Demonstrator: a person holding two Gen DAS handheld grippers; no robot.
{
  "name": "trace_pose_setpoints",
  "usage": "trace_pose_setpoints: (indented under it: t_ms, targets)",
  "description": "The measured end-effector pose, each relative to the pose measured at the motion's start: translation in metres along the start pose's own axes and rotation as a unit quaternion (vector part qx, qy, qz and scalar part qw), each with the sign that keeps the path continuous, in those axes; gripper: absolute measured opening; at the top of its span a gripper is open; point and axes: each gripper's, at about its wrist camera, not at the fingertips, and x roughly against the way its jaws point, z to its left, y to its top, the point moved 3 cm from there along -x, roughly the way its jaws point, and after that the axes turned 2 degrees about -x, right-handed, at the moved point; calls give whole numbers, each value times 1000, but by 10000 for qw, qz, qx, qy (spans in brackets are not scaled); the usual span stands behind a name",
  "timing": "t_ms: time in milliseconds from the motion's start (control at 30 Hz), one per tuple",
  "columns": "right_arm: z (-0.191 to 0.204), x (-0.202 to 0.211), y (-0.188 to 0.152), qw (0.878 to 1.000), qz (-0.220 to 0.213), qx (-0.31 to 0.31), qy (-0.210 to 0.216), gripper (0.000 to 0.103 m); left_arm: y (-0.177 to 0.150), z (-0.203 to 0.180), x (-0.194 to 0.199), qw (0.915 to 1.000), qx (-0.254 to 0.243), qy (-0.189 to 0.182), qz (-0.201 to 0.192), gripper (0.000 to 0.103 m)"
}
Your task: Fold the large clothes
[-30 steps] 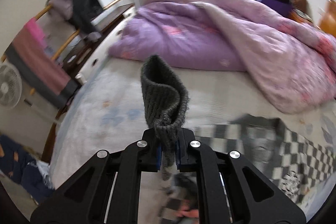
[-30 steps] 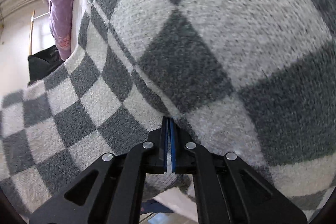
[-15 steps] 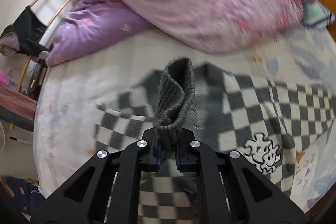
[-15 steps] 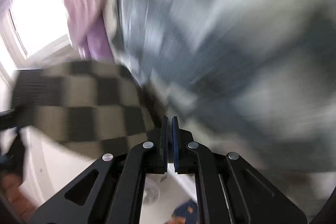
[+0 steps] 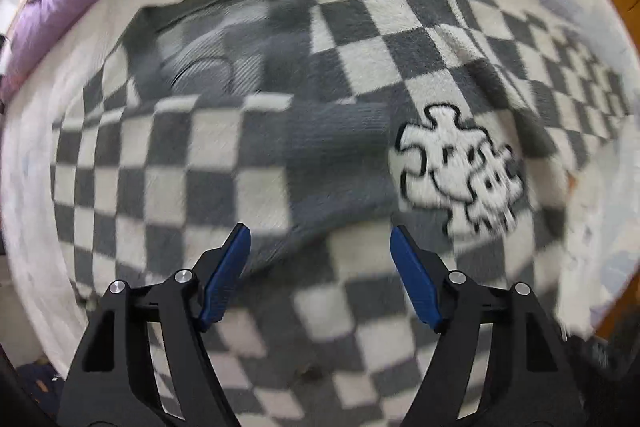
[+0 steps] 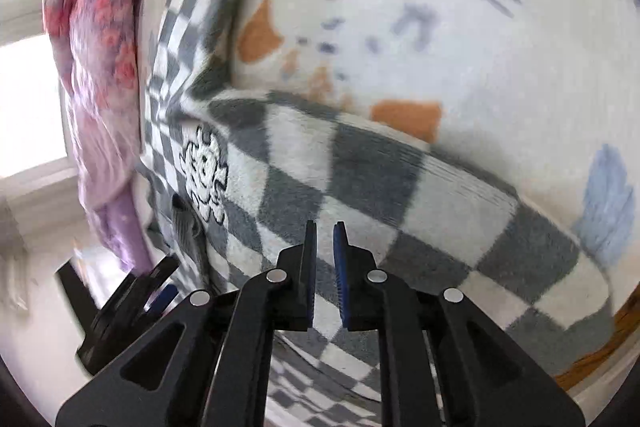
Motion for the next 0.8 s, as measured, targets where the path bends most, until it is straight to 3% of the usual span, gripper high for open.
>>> trace_pose_setpoints:
  t_ms: [100,200,267,367,433,500,567,600,700,767,800]
  targets:
    - [47,-18,-5,9985,276,468,42,23,-19,57,13,9994,350,13,17,74]
    - [100,-47,-11,9924,515,1119,-10,47,-30,121,16,9953,959,97,-23,73]
    - [137,-76,-16,9873,642,1456,-32,50,-42,175,12,9896,1424,190,-33,71]
    - [176,-125,-24,9822,978,1592,-206,50,-60,237,3,9832,1770,401,219,53]
    - [185,-141,-27,9798,1077,1627,-430,50,-74,272,-2,9784,2003,469,193,49]
    - [196,-155,-29,9792,997,1692,-508,45,-87,295,-15,9756,2129,435,297,40]
    - [203,-170,-27,9750,776,1737,-1145,17,-103,310,-41,9733,2169,353,670,23]
    - [205,-170,-28,9743,735,1735,-1233,12,-106,311,-46,9737,2169,318,621,23]
    - [206,-155,-32,9689,566,1827,-1569,7,-106,303,-43,9798,1836,506,611,22]
    - [193,-155,-31,9642,383,1773,-1934,6,-107,298,-44,9792,1864,485,640,22]
    - [189,-158,-29,9665,350,1689,-1899,6,-108,299,-45,9788,1890,496,612,22]
